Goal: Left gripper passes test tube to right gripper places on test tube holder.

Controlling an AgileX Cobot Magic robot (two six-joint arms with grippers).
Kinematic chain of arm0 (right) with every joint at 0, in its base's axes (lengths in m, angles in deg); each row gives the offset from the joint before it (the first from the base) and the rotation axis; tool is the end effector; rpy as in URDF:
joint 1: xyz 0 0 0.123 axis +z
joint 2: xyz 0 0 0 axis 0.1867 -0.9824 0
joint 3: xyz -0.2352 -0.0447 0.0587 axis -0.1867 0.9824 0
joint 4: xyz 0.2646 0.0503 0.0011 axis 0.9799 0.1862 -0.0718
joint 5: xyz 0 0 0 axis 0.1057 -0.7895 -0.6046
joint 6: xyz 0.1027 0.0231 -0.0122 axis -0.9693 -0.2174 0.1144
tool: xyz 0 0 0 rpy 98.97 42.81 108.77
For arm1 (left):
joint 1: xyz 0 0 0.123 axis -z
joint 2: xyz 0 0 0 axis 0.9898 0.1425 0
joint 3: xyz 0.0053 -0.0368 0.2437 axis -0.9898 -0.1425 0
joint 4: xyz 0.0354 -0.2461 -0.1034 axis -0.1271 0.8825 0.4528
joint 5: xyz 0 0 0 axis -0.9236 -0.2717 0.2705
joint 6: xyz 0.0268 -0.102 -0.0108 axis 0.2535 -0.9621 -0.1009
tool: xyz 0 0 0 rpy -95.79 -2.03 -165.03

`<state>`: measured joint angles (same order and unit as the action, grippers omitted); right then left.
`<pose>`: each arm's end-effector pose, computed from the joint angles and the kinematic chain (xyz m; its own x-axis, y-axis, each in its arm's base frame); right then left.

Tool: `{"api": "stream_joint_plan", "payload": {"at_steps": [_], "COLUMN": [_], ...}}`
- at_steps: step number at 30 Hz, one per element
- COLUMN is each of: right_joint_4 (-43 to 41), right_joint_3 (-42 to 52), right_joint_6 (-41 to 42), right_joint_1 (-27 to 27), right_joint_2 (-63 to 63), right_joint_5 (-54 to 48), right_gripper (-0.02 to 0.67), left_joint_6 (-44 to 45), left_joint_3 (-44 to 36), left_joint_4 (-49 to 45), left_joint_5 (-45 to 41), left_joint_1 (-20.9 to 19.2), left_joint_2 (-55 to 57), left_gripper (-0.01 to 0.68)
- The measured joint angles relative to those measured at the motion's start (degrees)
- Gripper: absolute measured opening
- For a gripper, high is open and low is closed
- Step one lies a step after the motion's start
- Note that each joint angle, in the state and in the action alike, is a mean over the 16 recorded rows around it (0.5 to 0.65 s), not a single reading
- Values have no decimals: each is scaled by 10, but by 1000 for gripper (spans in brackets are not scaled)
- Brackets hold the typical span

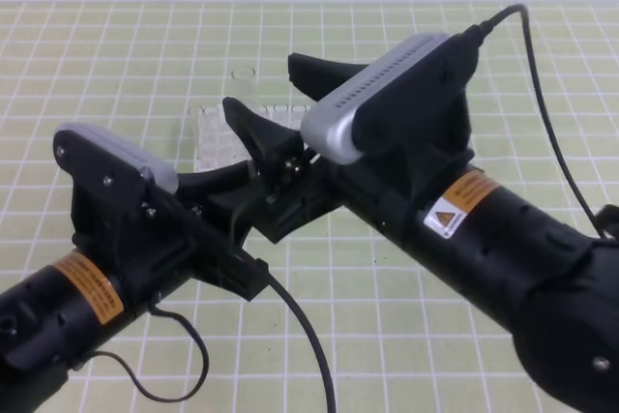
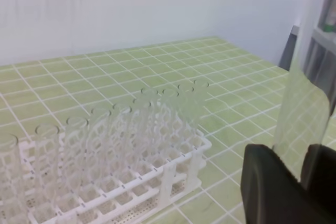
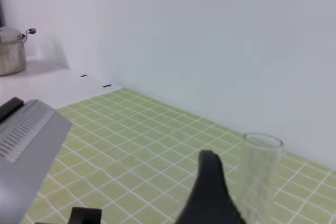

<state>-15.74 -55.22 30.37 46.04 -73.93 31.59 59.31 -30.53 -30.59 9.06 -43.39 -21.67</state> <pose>0.2070 0.2824 0.2911 0.0615 0.0355 -0.9975 -0.7264 0.6870 -0.0203 0.2111 -0.1831 0.2128 -0.1443 -0.0144 -0.9894 0.6964 0.7089 -0.1119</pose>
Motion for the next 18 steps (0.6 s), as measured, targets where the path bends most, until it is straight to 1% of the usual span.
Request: {"api": "stream_joint_plan", "payload": {"at_steps": [3,6,12,15,18], "right_joint_4": [-9,-17,-24,-24,-24], "right_joint_3": [-4,-12,-32,-41,-48], "right_joint_6": [-8,-15,-21,-21,-22], "right_joint_1": [0,0,0,0,0], "right_joint_2": [-13,-26,-49,-58,-65], "right_joint_5": [12,18,21,18,15], "right_gripper": [454,454,454,450,431], "left_joint_6": [0,0,0,0,0], "left_joint_3": [0,0,0,0,0], "left_joint_4": [0,0,1,1,1], "left_joint_5": [3,5,16,19,21], "left_joint_1": [0,0,0,0,0], "left_joint_2": [0,0,0,0,0], "left_gripper": [49,68,43,55,68]}}
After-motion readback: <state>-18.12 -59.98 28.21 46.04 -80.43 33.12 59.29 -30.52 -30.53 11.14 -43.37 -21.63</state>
